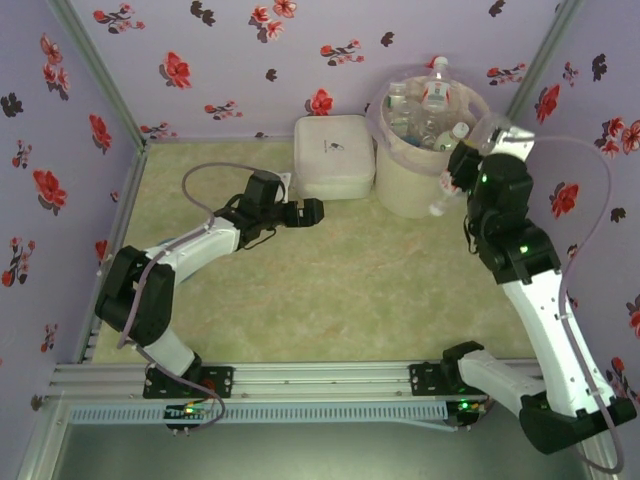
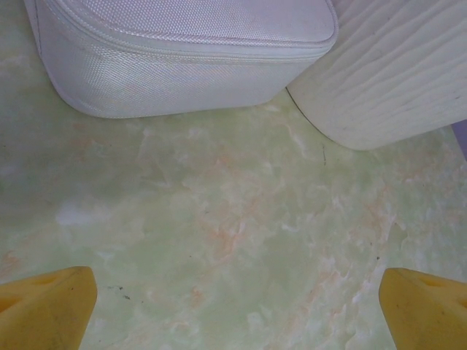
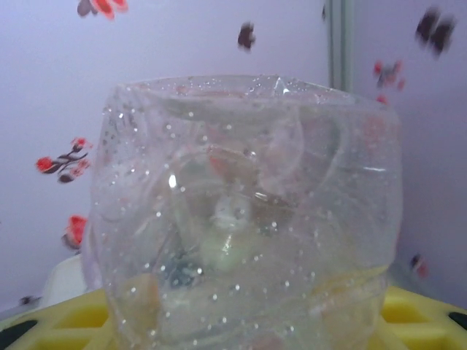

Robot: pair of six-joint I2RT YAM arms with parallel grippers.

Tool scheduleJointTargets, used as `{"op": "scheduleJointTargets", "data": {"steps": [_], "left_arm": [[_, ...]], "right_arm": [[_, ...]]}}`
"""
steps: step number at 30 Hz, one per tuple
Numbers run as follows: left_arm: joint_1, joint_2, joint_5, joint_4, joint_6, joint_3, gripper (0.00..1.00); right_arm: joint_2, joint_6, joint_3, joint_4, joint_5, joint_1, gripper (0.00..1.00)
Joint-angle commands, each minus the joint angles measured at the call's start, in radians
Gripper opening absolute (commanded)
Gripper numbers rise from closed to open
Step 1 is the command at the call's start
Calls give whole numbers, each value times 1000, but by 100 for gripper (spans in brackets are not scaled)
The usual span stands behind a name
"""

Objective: Put the plastic bottles in the bin

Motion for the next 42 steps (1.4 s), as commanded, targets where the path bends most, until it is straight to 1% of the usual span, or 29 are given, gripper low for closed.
{"op": "scheduleJointTargets", "data": {"steps": [1, 4, 6, 14, 17, 19, 21, 23, 30, 32, 36, 38, 42], "left_arm": [[6, -27, 16, -4, -18, 26, 100], [8, -57, 8, -7, -16, 7, 100], [8, -79, -1, -13, -13, -11, 100], [8, -114, -17, -12, -10, -43, 100], [8, -127, -25, -13, -5, -51, 100], [8, -131, -29, -16, -2, -54, 100], [9, -133, -29, -18, -2, -57, 100], [9, -137, -31, -18, -2, -60, 100], [9, -145, -39, -19, 4, -71, 100], [9, -146, -40, -19, 4, -72, 100], [10, -145, -40, -19, 5, -73, 100], [11, -145, -40, -19, 7, -71, 100], [11, -139, -38, -17, 4, -67, 100]], "right_arm": [[128, -315, 140, 86, 134, 7, 48], [251, -480, 282, 172, 186, 1, 48], [334, -535, 386, 190, 187, -15, 48], [634, -480, 758, 99, 41, -160, 47], [727, -445, 864, 42, -28, -192, 46], [783, -431, 924, -5, -44, -204, 46], [812, -424, 940, -32, -47, -207, 45], [814, -411, 910, -24, -47, -207, 46], [772, -397, 685, 120, -82, -209, 44], [773, -377, 646, 122, -97, -217, 44], [806, -293, 658, 23, -139, -241, 44], [835, -246, 694, -57, -154, -249, 46], [918, -176, 815, -237, -182, -260, 53]]}}
